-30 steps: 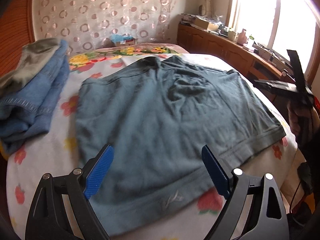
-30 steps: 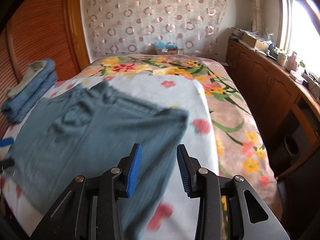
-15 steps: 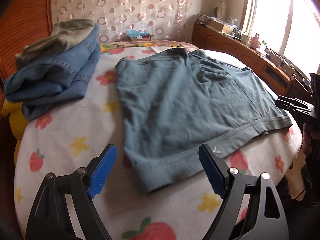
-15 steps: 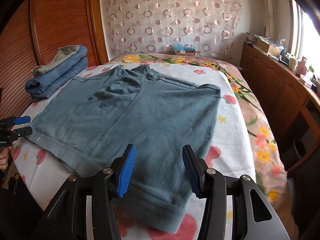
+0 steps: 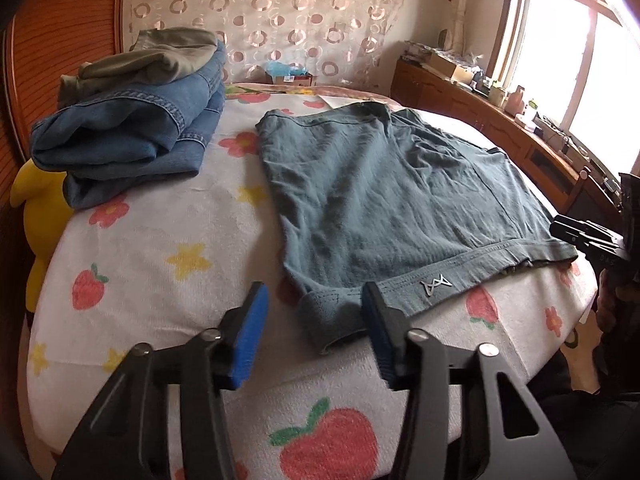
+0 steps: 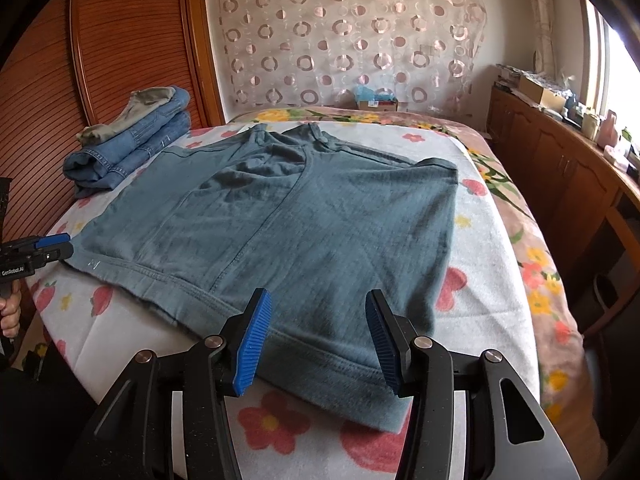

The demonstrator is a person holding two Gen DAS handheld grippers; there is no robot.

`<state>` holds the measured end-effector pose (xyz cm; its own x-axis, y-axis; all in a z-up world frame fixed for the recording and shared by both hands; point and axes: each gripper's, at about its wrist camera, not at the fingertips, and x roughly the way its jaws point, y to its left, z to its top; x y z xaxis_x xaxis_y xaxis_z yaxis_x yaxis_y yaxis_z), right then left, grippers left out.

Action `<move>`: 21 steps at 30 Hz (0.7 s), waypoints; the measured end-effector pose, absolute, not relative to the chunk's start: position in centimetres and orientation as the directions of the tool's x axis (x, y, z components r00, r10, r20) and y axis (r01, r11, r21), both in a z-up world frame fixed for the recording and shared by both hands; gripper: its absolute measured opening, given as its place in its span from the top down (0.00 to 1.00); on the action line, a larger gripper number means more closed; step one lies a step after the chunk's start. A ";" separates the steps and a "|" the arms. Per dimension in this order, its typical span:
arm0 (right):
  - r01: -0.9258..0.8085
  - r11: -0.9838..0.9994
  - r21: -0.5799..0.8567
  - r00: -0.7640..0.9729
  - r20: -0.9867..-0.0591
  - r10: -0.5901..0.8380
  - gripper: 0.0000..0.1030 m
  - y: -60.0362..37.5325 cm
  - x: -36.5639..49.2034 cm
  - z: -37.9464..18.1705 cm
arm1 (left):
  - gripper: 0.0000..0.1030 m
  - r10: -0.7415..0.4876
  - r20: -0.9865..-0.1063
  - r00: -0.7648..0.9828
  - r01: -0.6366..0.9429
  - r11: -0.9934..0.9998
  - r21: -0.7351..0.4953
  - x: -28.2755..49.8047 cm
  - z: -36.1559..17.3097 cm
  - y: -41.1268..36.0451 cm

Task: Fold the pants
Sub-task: 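Grasp the leg hem with the left gripper and lift it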

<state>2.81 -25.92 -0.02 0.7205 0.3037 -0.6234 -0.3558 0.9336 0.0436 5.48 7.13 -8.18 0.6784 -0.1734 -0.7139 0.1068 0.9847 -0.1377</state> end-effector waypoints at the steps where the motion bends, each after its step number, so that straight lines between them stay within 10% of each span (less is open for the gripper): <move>1: -0.355 0.934 0.045 0.719 -0.625 0.304 0.50 -25.8 2.7 -0.1 | 0.56 -0.172 -0.715 0.678 0.108 0.985 -0.135 5.5 -8.2 7.1; 11: -0.348 0.936 0.064 0.717 -0.624 0.309 0.50 -26.1 2.3 -0.4 | 0.89 -0.187 -0.706 0.683 0.141 0.982 -0.124 5.3 -7.9 6.3; 21: -0.341 0.935 0.102 0.715 -0.617 0.328 0.50 -26.4 2.0 -0.7 | 0.92 -0.218 -0.667 0.712 0.212 0.973 -0.091 6.5 -4.8 3.4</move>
